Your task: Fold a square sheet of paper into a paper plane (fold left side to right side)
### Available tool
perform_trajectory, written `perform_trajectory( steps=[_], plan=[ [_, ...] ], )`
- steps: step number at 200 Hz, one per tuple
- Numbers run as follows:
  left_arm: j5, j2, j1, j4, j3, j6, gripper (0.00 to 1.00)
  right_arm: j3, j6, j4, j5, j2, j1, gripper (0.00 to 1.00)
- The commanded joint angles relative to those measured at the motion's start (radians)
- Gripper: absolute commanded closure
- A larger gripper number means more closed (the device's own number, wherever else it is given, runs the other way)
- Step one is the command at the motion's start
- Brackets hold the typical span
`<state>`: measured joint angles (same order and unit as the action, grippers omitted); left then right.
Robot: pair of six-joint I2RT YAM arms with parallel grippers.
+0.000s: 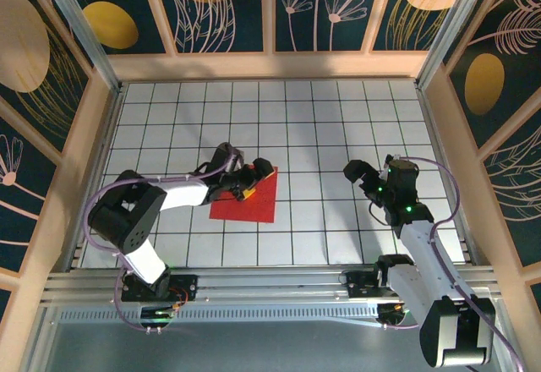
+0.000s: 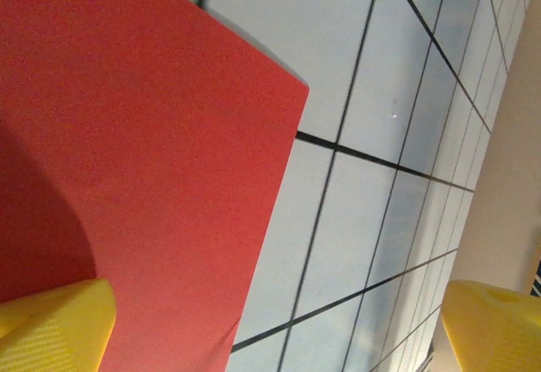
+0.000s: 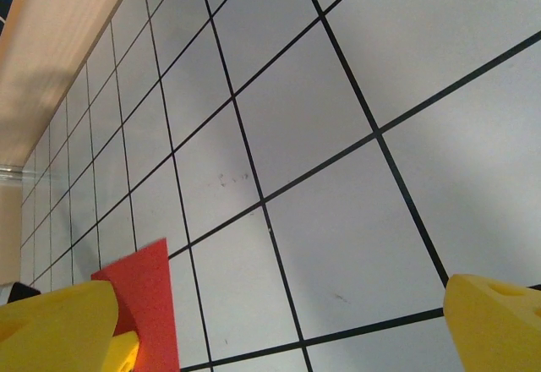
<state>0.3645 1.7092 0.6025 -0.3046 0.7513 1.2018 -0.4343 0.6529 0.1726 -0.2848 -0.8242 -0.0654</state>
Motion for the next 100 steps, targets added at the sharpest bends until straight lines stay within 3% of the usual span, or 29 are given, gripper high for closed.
perform_trajectory(
  steps=[1, 57, 100],
  plan=[
    [-0.043, 0.066, 0.038, -0.024, 0.025, 0.178, 0.01, -0.038, -0.024, 0.027, 0.021, -0.008, -0.007, 0.01],
    [-0.106, 0.156, 0.122, -0.055, 0.126, 0.281, 0.01, -0.041, -0.035, 0.041, 0.017, -0.037, -0.007, 0.01],
    [-0.117, 0.18, 0.137, -0.089, 0.173, 0.322, 0.01, -0.049, -0.04, 0.042, 0.012, -0.056, -0.008, 0.01]
  ],
)
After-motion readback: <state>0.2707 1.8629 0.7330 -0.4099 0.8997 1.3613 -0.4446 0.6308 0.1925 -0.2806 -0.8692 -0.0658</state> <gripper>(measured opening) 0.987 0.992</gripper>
